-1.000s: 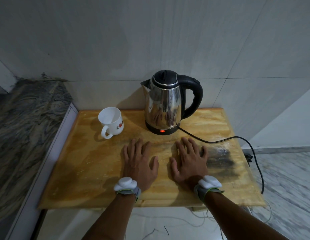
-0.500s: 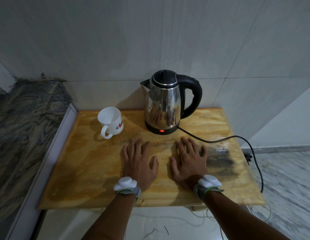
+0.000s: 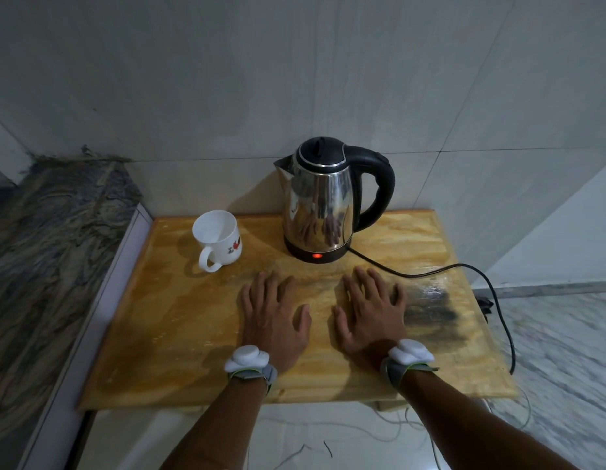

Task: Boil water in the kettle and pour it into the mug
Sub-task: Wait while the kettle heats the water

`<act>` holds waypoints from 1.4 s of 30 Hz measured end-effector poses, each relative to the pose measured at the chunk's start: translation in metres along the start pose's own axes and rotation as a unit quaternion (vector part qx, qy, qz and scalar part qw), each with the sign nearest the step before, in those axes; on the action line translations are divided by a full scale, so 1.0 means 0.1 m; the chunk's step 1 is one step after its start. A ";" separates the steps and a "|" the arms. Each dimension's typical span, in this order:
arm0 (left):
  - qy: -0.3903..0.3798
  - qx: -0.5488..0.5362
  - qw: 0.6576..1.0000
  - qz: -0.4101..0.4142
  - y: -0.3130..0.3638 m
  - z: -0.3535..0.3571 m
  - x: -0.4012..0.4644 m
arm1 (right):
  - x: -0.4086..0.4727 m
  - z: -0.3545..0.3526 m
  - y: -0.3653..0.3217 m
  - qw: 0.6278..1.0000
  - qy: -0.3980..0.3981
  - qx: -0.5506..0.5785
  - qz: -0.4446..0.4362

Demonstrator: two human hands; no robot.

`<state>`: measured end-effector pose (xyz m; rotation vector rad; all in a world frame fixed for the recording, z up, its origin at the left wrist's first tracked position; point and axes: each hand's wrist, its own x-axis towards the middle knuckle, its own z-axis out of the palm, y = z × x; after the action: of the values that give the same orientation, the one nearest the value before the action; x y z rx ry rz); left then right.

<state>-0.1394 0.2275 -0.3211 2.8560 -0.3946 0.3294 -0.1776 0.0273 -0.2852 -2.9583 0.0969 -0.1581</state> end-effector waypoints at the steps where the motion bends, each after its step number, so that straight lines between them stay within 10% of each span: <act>1: -0.002 0.001 1.000 0.000 0.00 -0.01 0.00 | 0.00 0.00 0.00 1.000 -0.004 -0.003 0.000; 26: -0.276 0.068 0.959 -0.013 0.21 -0.73 0.25 | 0.13 -0.64 -0.20 0.985 -0.170 -0.035 -0.018; 42: -0.184 -0.052 0.981 -0.025 0.39 -1.91 0.70 | 0.31 -1.55 -0.40 0.999 -0.030 0.010 -0.006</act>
<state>-0.1214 0.2250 -0.1150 2.8127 -0.3903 -0.2273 -0.1621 0.0370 -0.1233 -2.9420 0.0690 -0.0706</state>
